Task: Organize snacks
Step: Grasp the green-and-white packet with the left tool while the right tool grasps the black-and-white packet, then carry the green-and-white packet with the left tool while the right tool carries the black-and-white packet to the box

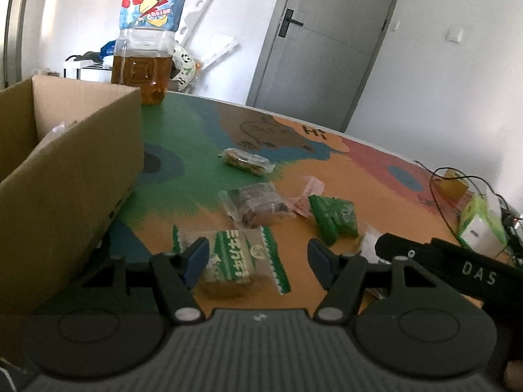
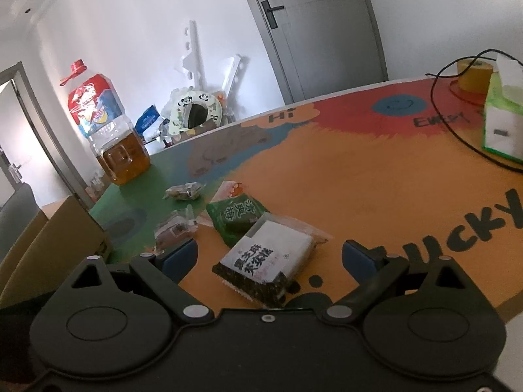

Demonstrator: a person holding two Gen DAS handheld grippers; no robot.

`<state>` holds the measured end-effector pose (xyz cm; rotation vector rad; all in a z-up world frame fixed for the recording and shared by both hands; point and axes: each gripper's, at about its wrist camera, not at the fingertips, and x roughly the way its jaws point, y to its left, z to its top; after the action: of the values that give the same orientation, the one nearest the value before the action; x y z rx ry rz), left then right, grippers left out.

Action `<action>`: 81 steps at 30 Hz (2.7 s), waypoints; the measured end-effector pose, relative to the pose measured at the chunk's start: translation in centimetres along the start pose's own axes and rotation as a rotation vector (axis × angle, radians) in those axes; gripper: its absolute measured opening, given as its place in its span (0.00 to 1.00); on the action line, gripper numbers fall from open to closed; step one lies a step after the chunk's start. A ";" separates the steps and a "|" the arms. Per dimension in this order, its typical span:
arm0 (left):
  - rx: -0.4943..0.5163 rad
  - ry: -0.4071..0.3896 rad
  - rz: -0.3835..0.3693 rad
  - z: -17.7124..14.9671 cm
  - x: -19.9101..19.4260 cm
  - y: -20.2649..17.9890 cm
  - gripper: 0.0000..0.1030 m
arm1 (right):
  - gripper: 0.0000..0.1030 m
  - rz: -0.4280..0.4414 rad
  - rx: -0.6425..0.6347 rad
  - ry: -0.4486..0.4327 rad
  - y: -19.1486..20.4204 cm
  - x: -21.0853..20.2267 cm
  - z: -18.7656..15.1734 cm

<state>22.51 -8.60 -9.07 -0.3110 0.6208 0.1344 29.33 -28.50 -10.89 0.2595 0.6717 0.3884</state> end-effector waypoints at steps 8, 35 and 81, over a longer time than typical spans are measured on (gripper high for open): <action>0.039 0.011 0.045 -0.2 0.6 0.1 0.64 | 0.93 -0.019 -0.009 0.024 0.5 2.3 0.5; -0.018 -0.024 -0.085 -0.9 -3.0 1.9 0.00 | 0.40 0.006 0.001 0.002 0.1 -1.3 -1.0; 0.035 0.033 0.028 -1.6 0.8 -1.5 0.44 | 0.46 -0.096 -0.058 -0.011 -1.9 -1.5 -2.1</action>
<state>22.64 -10.54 -10.38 -0.2708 0.6601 0.1453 27.39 -30.66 -12.31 0.1740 0.6590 0.3142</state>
